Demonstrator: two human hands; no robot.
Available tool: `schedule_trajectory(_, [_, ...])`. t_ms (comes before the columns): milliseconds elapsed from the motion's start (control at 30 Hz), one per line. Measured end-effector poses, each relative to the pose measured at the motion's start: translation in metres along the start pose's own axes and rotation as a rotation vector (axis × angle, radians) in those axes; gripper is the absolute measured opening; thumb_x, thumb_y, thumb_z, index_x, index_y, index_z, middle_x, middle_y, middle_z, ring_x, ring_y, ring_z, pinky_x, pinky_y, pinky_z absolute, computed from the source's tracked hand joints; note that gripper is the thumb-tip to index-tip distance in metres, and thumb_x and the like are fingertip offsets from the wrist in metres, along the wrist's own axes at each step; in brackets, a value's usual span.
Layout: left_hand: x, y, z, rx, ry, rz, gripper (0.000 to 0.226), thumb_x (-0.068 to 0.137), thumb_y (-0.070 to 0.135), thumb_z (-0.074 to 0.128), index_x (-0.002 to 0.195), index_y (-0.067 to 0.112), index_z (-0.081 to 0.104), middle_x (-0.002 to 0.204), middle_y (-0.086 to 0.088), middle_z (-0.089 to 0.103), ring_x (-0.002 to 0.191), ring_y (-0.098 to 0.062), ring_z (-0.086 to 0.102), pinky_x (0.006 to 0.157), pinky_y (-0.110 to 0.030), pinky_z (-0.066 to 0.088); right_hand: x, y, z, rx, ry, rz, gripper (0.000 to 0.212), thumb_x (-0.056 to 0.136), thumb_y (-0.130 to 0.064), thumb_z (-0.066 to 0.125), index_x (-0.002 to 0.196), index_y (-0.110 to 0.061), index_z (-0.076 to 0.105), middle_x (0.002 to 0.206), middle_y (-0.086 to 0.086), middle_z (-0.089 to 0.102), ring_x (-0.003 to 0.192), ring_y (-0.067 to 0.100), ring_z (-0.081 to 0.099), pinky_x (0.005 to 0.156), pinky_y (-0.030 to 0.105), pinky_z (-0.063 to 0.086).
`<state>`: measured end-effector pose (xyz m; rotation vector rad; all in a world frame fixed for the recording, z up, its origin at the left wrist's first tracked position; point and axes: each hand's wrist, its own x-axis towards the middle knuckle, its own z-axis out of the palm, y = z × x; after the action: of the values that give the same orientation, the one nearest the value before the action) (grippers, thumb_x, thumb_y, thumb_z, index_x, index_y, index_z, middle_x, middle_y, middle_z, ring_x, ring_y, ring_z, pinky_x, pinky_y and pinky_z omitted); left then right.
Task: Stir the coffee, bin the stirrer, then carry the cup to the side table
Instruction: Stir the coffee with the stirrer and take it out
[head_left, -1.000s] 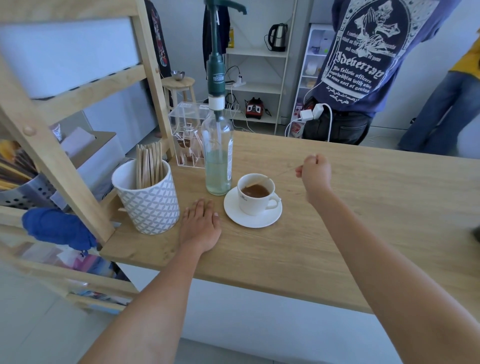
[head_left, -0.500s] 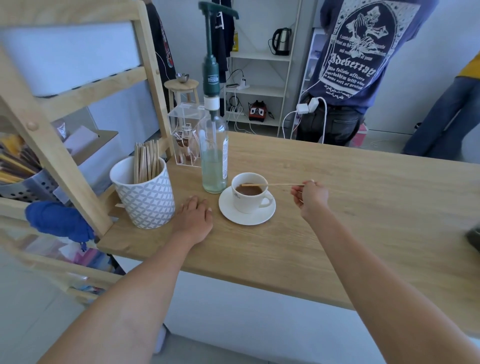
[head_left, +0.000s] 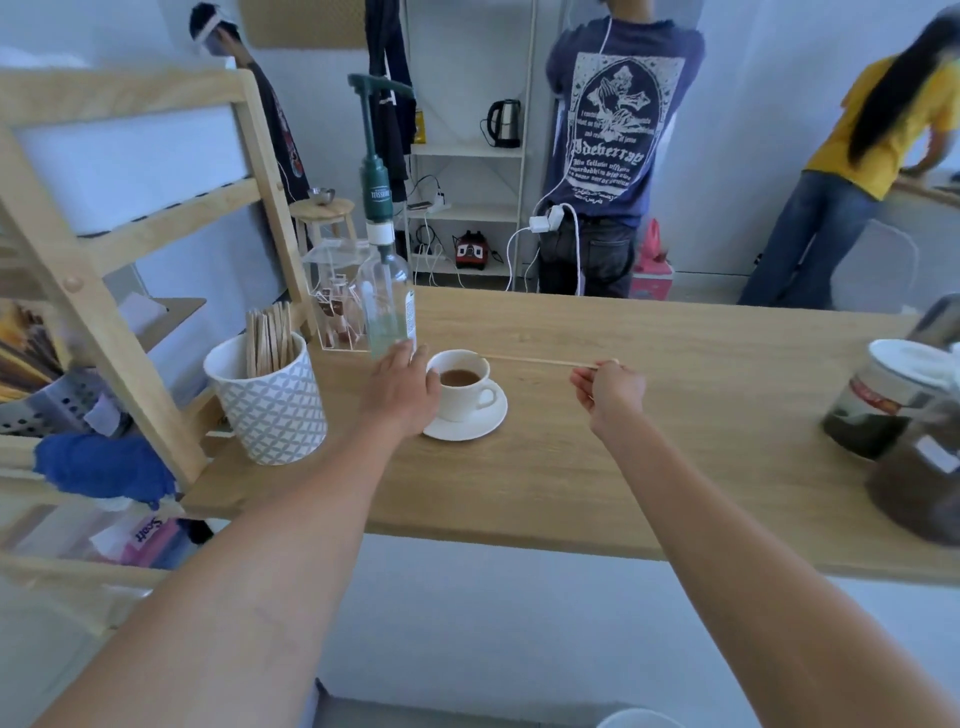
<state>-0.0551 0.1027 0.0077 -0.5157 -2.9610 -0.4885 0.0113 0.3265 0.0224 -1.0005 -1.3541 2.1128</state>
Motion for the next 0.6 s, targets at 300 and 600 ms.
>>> schedule_trajectory(300, [-0.046,0.063,0.025,-0.052,-0.099,0.261,0.053,0.103,0.028,0.025,0.152,0.007,0.023,0.162,-0.009,0.014,0.150,-0.023,0.008,0.121,-0.037,0.008,-0.051,-0.004,-0.088,0.155,0.248,-0.091,0.033,0.103,-0.017,0.024,0.073,-0.016,0.039,0.063,0.005,0.053,0.035,0.005,0.055,0.045,0.017,0.037])
schedule_trajectory(600, [-0.109,0.123,0.082,-0.036,-0.214,0.485,0.053,0.103,0.027,0.029,0.150,0.005,0.028,0.160,-0.013,0.020,0.149,-0.026,0.013,0.120,-0.037,0.013,-0.103,0.009,-0.208,0.148,0.499,-0.095,0.021,0.101,-0.018,0.025,0.101,-0.012,0.044,0.066,0.004,0.057,0.056,0.012,0.058,0.062,0.021,0.044])
